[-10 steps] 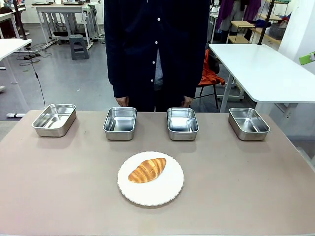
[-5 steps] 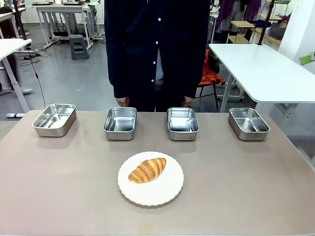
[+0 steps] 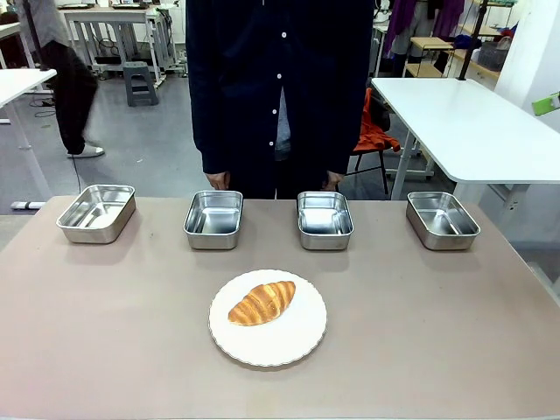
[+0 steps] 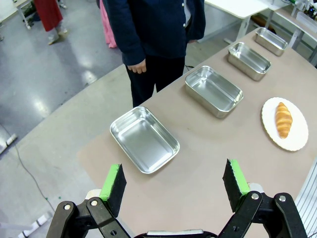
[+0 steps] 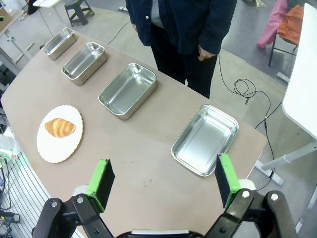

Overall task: Place the bread in the container.
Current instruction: Place the Butter Roll into the Airtight Container indicated by the human.

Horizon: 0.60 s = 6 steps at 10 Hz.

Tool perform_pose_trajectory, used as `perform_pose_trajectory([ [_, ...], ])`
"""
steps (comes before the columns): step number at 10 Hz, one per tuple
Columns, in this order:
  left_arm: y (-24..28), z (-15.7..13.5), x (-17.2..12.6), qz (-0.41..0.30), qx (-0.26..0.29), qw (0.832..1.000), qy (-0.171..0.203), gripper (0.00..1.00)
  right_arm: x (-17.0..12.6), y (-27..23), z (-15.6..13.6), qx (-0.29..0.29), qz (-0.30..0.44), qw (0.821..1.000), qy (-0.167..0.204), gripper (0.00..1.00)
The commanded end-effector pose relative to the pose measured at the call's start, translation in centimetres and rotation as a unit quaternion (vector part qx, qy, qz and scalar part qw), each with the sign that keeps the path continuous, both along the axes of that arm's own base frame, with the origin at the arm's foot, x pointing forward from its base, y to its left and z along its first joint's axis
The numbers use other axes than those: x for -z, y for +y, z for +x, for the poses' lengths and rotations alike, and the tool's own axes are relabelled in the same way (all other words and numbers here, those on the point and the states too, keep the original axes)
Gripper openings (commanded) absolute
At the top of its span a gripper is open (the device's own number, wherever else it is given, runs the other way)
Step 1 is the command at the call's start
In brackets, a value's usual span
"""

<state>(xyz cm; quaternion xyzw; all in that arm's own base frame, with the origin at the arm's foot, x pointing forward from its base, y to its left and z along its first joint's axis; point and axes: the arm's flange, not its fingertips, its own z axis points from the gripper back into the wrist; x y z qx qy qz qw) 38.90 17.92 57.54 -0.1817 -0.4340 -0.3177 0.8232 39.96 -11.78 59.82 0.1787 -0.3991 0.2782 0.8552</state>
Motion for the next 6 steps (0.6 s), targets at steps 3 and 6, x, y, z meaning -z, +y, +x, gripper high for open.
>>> perform_pose_trajectory([
  [3, -0.03, -0.04, -0.01, 0.0, 0.0, 1.0, 0.0, 1.0, -0.02, 0.1, 0.03, -0.003, 0.006, 1.0, -0.003, 1.0],
  [6, -0.03, -0.04, -0.01, 0.0, 0.0, 1.0, 0.0, 1.0, -0.02, 0.1, 0.03, -0.003, 0.006, 1.0, -0.003, 1.0],
])
